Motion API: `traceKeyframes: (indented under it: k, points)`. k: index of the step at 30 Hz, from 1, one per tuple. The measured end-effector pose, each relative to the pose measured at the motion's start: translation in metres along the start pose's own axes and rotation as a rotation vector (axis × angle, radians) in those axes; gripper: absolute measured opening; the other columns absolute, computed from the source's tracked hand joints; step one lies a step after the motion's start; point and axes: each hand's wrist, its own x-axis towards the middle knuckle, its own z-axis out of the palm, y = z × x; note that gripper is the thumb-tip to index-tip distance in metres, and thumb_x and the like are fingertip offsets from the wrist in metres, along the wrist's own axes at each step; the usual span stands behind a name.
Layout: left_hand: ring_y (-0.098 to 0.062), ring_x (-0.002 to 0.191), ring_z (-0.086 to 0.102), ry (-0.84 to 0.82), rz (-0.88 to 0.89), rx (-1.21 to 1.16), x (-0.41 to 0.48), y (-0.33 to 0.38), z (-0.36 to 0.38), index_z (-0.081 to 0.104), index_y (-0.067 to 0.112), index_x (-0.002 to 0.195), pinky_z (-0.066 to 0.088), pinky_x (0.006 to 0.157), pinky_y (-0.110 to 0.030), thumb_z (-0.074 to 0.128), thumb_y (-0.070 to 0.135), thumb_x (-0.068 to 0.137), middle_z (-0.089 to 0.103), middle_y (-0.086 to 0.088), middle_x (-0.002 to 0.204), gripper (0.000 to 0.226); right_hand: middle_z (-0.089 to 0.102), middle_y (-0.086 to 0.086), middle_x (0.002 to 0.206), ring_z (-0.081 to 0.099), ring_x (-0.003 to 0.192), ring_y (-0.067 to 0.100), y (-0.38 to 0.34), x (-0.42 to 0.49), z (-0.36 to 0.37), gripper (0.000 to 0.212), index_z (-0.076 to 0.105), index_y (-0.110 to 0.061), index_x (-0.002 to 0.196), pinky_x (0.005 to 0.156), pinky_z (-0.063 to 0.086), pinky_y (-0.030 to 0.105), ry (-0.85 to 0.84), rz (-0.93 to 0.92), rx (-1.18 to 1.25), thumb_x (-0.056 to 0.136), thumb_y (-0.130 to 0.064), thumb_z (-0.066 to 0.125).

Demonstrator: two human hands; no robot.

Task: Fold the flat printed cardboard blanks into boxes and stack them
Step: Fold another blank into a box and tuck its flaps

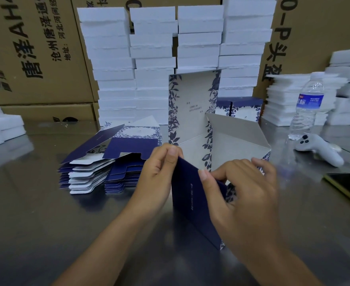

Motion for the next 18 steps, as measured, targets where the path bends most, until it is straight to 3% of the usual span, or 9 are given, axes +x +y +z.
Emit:
traceKeyframes:
  k: [6, 10, 15, 18]
  points:
    - [0.001, 0.061, 0.038, 0.039, 0.036, 0.099, 0.001, -0.002, 0.003, 0.048, 0.024, 0.07, 0.03, 0.059, -0.014, 0.035, 0.041, 0.09, 0.041, 0.007, 0.072, 0.029, 0.05, -0.007, 0.055, 0.051, 0.057, 0.016, 0.002, -0.001, -0.004, 0.032, 0.053, -0.013, 0.056, 0.096, 0.031, 0.037, 0.052, -0.088, -0.017, 0.086, -0.023, 0.056]
    - [0.0, 0.062, 0.04, 0.072, 0.029, 0.064, 0.001, -0.007, 0.002, 0.05, 0.024, 0.071, 0.032, 0.06, -0.014, 0.036, 0.042, 0.091, 0.043, 0.003, 0.075, 0.03, 0.044, -0.006, 0.056, 0.044, 0.058, 0.015, 0.006, 0.0, -0.004, 0.032, 0.047, -0.012, 0.056, 0.093, 0.031, 0.033, 0.044, -0.08, -0.019, 0.087, -0.02, 0.054]
    - [0.005, 0.088, 0.05, 0.174, 0.221, 0.321, 0.0, -0.017, -0.005, 0.055, 0.036, 0.085, 0.034, 0.078, -0.007, 0.035, 0.033, 0.099, 0.053, 0.0, 0.093, 0.025, 0.041, -0.006, 0.055, 0.042, 0.055, 0.015, 0.004, -0.002, -0.004, 0.034, 0.045, -0.012, 0.055, 0.088, 0.033, 0.033, 0.062, -0.102, 0.027, 0.087, -0.017, 0.053]
    - [0.003, 0.084, 0.047, 0.196, 0.312, 0.365, 0.0, -0.019, -0.006, 0.05, 0.035, 0.083, 0.034, 0.075, -0.008, 0.031, 0.037, 0.098, 0.048, 0.002, 0.088, 0.025, 0.043, -0.003, 0.052, 0.046, 0.051, 0.018, 0.003, -0.003, -0.005, 0.036, 0.046, -0.01, 0.051, 0.085, 0.036, 0.036, 0.108, -0.148, 0.06, 0.085, -0.015, 0.054]
